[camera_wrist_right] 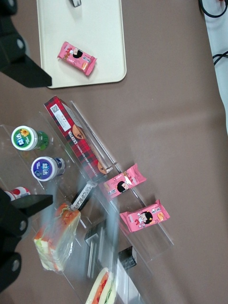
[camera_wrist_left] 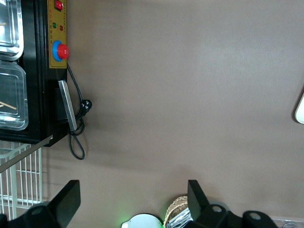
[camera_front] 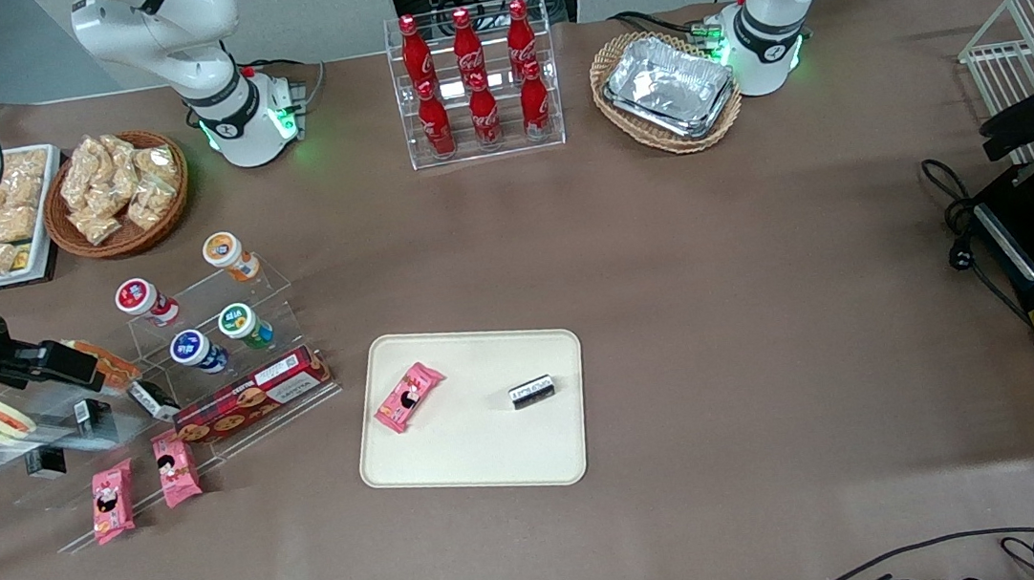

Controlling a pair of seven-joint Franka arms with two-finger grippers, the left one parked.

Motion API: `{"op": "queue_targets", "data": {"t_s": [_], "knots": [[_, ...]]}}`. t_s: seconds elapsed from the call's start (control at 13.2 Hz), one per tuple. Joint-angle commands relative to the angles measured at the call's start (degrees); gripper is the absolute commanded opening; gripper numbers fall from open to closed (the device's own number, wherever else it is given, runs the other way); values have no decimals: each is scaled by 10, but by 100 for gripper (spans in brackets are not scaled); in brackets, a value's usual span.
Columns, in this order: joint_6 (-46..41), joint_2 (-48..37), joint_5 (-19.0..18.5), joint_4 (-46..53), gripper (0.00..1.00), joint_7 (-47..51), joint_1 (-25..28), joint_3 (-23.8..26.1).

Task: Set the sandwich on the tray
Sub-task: 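Move the right gripper away from the tray toward the sandwich rack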

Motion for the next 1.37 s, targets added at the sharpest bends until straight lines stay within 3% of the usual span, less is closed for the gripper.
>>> {"op": "queue_targets", "data": {"t_s": [0.0,0.46,0.84,1.29], "knots": [[-16,-4,-1,9,100,-21,-13,-1],[-45,-7,5,8,100,-151,-55,-4],[-80,-16,4,6,100,-459,-122,-17],[-76,-21,26,-10,100,-739,-124,-115]]}}
